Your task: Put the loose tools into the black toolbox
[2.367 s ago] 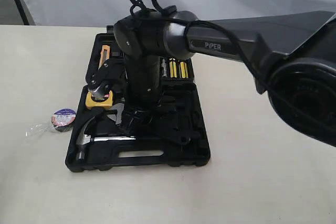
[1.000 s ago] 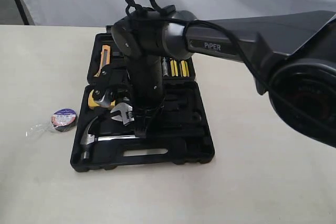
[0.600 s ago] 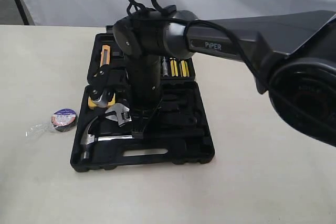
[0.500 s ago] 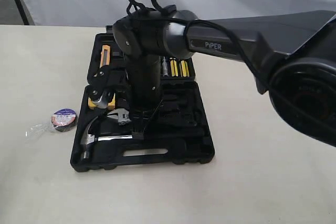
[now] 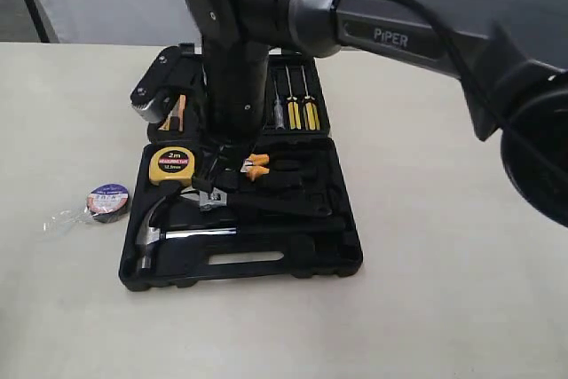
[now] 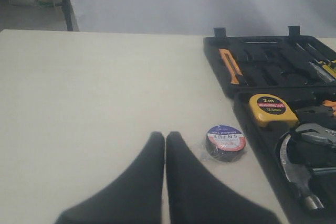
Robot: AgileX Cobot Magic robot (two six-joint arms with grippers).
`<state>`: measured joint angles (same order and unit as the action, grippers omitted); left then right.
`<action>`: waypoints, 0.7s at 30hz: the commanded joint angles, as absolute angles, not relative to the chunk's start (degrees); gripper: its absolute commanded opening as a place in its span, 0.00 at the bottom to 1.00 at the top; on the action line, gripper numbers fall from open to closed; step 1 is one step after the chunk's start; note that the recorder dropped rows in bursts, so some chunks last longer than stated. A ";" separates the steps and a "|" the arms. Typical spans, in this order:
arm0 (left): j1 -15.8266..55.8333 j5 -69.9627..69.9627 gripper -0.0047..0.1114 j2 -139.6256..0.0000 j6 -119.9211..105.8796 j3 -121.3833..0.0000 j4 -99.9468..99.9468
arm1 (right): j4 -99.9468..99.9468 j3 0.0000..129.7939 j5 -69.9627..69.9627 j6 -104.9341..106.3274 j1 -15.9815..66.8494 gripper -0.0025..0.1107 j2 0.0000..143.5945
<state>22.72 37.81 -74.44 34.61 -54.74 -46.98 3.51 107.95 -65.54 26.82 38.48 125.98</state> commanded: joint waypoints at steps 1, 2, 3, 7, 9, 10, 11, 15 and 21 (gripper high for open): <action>22.53 36.83 0.05 -73.98 35.20 -54.20 -46.20 | 1.91 107.70 -69.52 25.93 38.10 0.02 128.90; 22.53 36.83 0.05 -73.98 35.20 -54.20 -46.20 | 1.46 107.70 -69.96 25.93 38.10 0.02 129.77; 22.53 36.83 0.05 -73.98 35.20 -54.20 -46.20 | 1.16 107.70 -69.96 26.17 38.10 0.02 130.44; 22.53 36.83 0.05 -73.98 35.20 -54.20 -46.20 | 5.13 107.70 -69.96 26.33 38.10 0.02 133.46; 22.53 36.83 0.05 -73.98 35.20 -54.20 -46.20 | 9.59 107.70 -69.96 27.03 38.10 0.02 133.73; 22.53 36.83 0.05 -73.98 35.20 -54.20 -46.20 | 9.71 107.70 -69.96 27.51 38.10 0.02 133.60; 22.53 36.83 0.05 -73.98 35.20 -54.20 -46.20 | 9.71 107.86 -69.96 27.79 38.10 0.02 133.26; 22.53 36.83 0.05 -73.98 35.20 -54.20 -46.20 | 6.40 108.65 -69.96 27.79 38.25 0.02 130.32; 22.53 36.83 0.05 -73.98 35.20 -54.20 -46.20 | 0.00 108.53 -69.96 27.67 38.25 0.02 130.34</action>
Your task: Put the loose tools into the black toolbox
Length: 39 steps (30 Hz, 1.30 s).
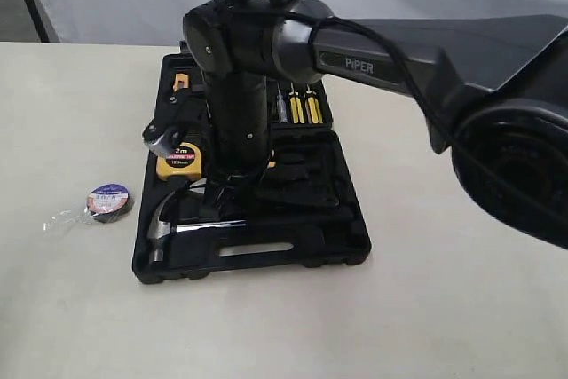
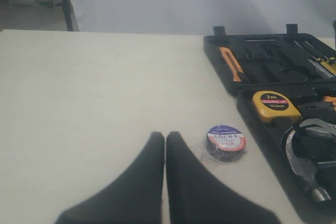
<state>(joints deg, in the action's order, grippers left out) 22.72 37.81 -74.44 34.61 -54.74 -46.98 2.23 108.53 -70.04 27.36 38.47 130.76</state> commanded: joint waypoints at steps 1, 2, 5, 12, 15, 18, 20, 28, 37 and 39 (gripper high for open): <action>22.53 36.83 0.05 -73.98 35.20 -54.20 -46.20 | 0.00 108.53 -69.96 27.67 38.25 0.02 130.42; 22.53 36.83 0.05 -73.98 35.20 -54.20 -46.20 | 0.00 108.53 -69.96 27.67 38.25 0.02 130.85; 22.53 36.83 0.05 -73.98 35.20 -54.20 -46.20 | 0.00 107.81 -69.96 26.97 38.25 0.02 132.21; 22.53 36.83 0.05 -73.98 35.20 -54.20 -46.20 | -3.12 107.81 -69.96 25.43 38.39 0.02 134.62; 22.53 36.83 0.05 -73.98 35.20 -54.20 -46.20 | -7.83 107.81 -69.96 26.13 39.66 0.02 134.62; 22.53 36.83 0.05 -73.98 35.20 -54.20 -46.20 | -7.72 107.81 -69.96 26.29 41.78 0.02 134.76; 22.53 36.83 0.05 -73.98 35.20 -54.20 -46.20 | -7.72 107.81 -69.96 26.29 43.26 0.02 134.76; 22.53 36.83 0.05 -73.98 35.20 -54.20 -46.20 | -7.46 113.84 -69.96 26.28 43.17 0.02 131.68; 22.53 36.83 0.05 -73.98 35.20 -54.20 -46.20 | -2.52 112.54 -69.96 25.16 42.28 0.02 132.18; 22.53 36.83 0.05 -73.98 35.20 -54.20 -46.20 | -2.54 111.85 -69.96 25.02 42.28 0.02 132.04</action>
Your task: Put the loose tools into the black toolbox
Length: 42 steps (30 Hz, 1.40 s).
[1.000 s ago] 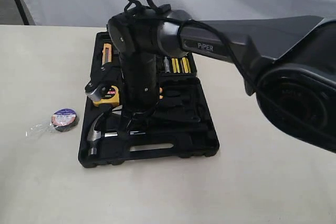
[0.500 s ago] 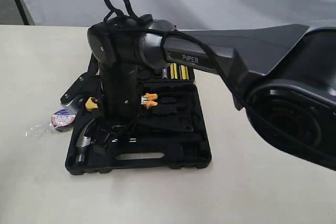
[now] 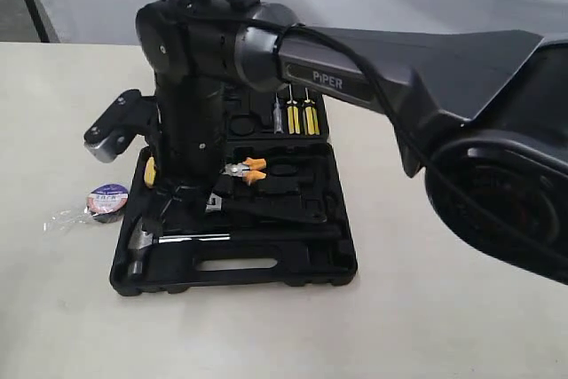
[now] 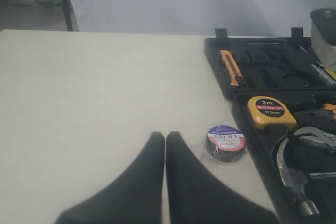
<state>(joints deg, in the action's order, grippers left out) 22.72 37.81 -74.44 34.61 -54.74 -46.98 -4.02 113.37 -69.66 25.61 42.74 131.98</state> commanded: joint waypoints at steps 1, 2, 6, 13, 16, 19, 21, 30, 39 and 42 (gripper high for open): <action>22.53 36.83 0.05 -73.98 35.20 -54.20 -46.20 | -2.54 111.63 -69.96 24.74 42.28 0.02 132.03; 22.53 36.83 0.05 -73.98 35.20 -54.20 -46.20 | -2.54 111.50 -69.96 24.24 42.28 0.02 131.91; 22.53 36.83 0.05 -73.98 35.20 -54.20 -46.20 | -2.11 109.23 -69.96 22.92 41.63 0.02 131.91; 22.53 36.83 0.05 -73.98 35.20 -54.20 -46.20 | 1.35 106.41 -69.96 22.70 38.55 0.02 131.91; 22.53 36.83 0.05 -73.98 35.20 -54.20 -46.20 | 1.63 106.41 -69.96 22.70 37.83 0.02 131.91; 22.53 36.83 0.05 -73.98 35.20 -54.20 -46.20 | 1.76 106.52 -69.96 23.31 37.72 0.02 131.91; 22.53 36.83 0.05 -73.98 35.20 -54.20 -46.20 | 1.45 106.92 -69.96 24.17 37.72 0.02 131.63; 22.53 36.83 0.05 -73.98 35.20 -54.20 -46.20 | -12.53 113.78 -69.96 23.87 37.72 0.02 129.88; 22.53 36.83 0.05 -73.98 35.20 -54.20 -46.20 | -14.36 113.80 -69.96 23.07 38.61 0.02 134.51; 22.53 36.83 0.05 -73.98 35.20 -54.20 -46.20 | -14.48 113.80 -67.87 22.94 38.61 0.02 135.75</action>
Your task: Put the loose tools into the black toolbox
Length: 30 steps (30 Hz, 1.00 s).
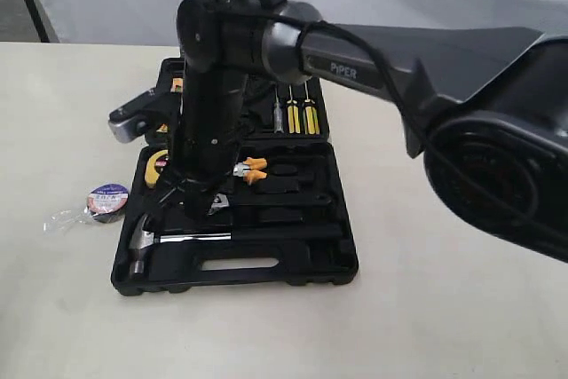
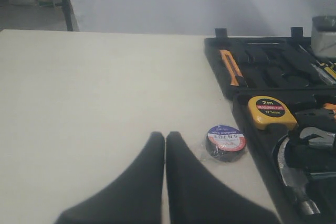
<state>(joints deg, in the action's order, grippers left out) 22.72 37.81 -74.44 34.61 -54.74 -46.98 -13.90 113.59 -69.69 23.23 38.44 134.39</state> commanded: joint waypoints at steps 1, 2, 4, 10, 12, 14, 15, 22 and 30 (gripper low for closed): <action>22.53 36.83 0.05 -73.98 35.20 -54.20 -46.20 | -14.48 113.80 -66.97 22.94 38.61 0.02 136.18; 22.53 36.83 0.05 -73.98 35.20 -54.20 -46.20 | -14.48 113.80 -66.11 22.94 38.61 0.02 136.18; 22.53 36.83 0.05 -73.98 35.20 -54.20 -46.20 | -14.48 113.80 -64.15 22.94 38.61 0.02 136.31; 22.53 36.83 0.05 -73.98 35.20 -54.20 -46.20 | -14.48 113.80 -60.46 22.26 38.61 0.02 136.68; 22.53 36.83 0.05 -73.98 35.20 -54.20 -46.20 | -14.48 113.80 -60.46 22.26 38.79 0.02 136.92; 22.53 36.83 0.05 -73.98 35.20 -54.20 -46.20 | -14.14 113.80 -60.04 22.26 38.77 0.02 137.27; 22.53 36.83 0.05 -73.98 35.20 -54.20 -46.20 | -13.84 113.80 -59.58 22.26 38.77 0.02 137.32; 22.53 36.83 0.05 -73.98 35.20 -54.20 -46.20 | -11.95 113.90 -57.80 21.62 38.77 0.02 136.99; 22.53 36.83 0.05 -73.98 35.20 -54.20 -46.20 | -3.30 113.90 -64.99 17.12 38.25 0.02 129.19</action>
<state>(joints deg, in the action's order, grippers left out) 22.72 37.81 -74.44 34.61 -54.74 -46.98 -8.65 113.82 -61.02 19.57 39.07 132.60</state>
